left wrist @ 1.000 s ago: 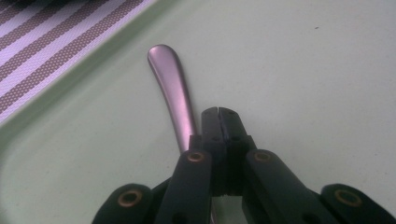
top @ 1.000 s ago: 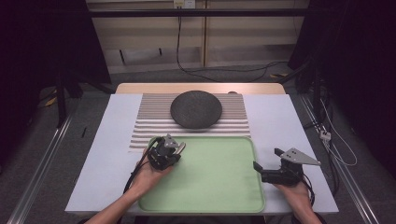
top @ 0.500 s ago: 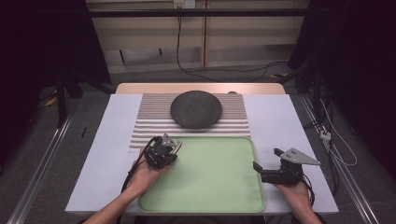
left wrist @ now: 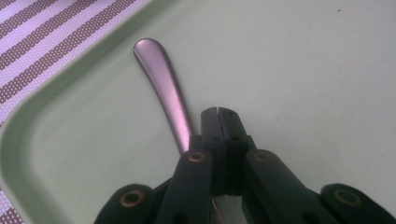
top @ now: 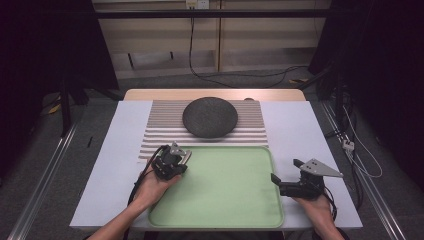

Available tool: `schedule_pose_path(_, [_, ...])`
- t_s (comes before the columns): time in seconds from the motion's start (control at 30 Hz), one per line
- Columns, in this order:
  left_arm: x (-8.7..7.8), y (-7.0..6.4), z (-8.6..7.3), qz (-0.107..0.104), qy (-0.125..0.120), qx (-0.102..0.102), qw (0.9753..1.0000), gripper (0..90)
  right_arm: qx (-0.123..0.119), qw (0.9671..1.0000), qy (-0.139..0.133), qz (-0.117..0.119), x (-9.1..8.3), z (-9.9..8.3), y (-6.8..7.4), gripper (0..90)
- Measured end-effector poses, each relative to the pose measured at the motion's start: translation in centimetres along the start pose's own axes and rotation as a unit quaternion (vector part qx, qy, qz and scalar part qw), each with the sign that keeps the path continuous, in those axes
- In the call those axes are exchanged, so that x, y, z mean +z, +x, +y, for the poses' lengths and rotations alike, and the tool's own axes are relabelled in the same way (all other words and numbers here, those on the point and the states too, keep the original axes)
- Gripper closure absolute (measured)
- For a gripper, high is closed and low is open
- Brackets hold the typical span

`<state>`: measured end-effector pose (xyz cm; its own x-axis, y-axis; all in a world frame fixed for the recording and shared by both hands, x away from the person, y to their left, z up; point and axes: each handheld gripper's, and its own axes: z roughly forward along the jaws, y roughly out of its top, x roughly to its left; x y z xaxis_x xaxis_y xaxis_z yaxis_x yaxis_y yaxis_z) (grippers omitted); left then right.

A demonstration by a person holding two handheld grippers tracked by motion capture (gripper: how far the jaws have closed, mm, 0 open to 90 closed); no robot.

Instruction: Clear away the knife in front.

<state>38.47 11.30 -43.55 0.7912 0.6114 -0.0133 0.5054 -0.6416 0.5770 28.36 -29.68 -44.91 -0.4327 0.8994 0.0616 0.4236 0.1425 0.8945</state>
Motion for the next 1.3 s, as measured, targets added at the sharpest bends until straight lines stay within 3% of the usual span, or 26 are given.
schedule_pose_path(0.1, [0.0,0.2,-0.1,-0.002,-0.001,-0.009,1.0000,90.0,0.000,1.0000,0.000,0.000,0.1,0.0,0.0,1.6])
schedule_pose_path(0.33, [-0.3,0.4,-0.2,0.008,0.008,-0.002,0.9999,90.0,0.000,1.0000,0.000,0.000,0.0,0.0,0.0,1.7])
schedule_pose_path(0.7, [-0.6,1.0,-0.5,0.021,0.011,-0.017,0.9996,90.0,-0.001,1.0000,0.001,-0.001,0.1,0.0,0.0,1.6])
schedule_pose_path(1.3, [-1.0,1.6,-0.7,0.036,0.026,-0.016,0.9989,90.0,-0.004,1.0000,0.001,0.003,0.2,0.1,0.0,1.7])
